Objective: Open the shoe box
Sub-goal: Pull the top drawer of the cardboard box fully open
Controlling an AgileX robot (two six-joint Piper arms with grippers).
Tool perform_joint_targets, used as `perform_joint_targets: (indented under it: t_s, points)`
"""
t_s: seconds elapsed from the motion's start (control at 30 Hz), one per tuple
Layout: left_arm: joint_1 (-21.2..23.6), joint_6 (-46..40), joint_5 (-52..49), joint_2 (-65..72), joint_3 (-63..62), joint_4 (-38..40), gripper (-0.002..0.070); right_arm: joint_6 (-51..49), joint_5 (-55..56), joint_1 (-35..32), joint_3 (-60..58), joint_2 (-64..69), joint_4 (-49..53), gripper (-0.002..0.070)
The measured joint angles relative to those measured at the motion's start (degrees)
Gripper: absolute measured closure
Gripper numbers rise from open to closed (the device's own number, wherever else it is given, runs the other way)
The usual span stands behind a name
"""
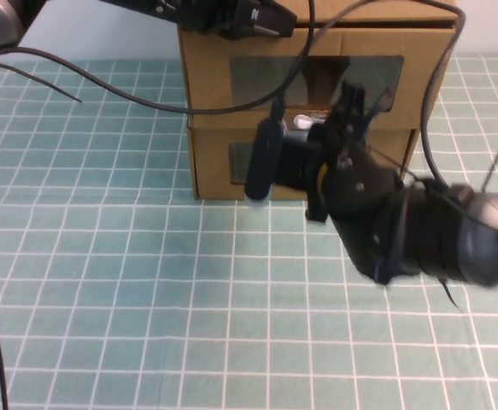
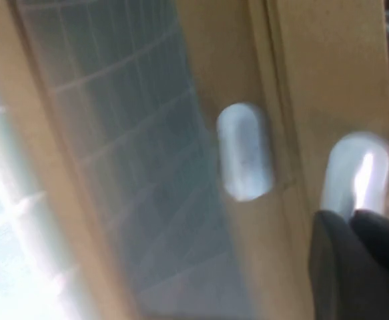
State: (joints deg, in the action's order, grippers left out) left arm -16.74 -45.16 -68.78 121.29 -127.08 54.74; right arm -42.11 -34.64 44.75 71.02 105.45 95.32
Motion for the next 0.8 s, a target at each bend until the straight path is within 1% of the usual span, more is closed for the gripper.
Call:
perform_joint_targets:
  t_s: [0.17, 0.27, 0.4, 0.57, 0.73, 0.8]
  points:
    - [-0.1, 0.3, 0.6, 0.0, -0.1, 0.1, 0.0680, -3.0, 0.8, 5.5, -8.6, -4.9, -1.7, 0.0685]
    - [-0.1, 0.3, 0.7, 0.0, -0.1, 0.1, 0.0680, -4.8, -1.1, 9.6, -12.8, -8.7, -2.0, 0.0687]
    - [-0.1, 0.3, 0.7, 0.0, -0.1, 0.1, 0.0680, -6.7, -2.7, 12.9, -15.6, -12.7, -1.9, 0.0687]
    - [-0.1, 0.3, 0.8, 0.0, -0.2, 0.3, 0.0680, -8.5, -5.1, 11.6, -15.0, -13.0, -0.9, 0.0672]
    - [-0.1, 0.5, -0.8, 0.6, -3.8, -0.8, 0.0680, -10.3, -5.0, 9.2, -13.0, -12.7, -0.9, 0.0596]
    - [-0.1, 0.5, -1.2, 1.2, -6.4, -1.2, 0.0680, -11.0, -5.0, 8.5, -12.6, -12.7, -0.8, 0.0577]
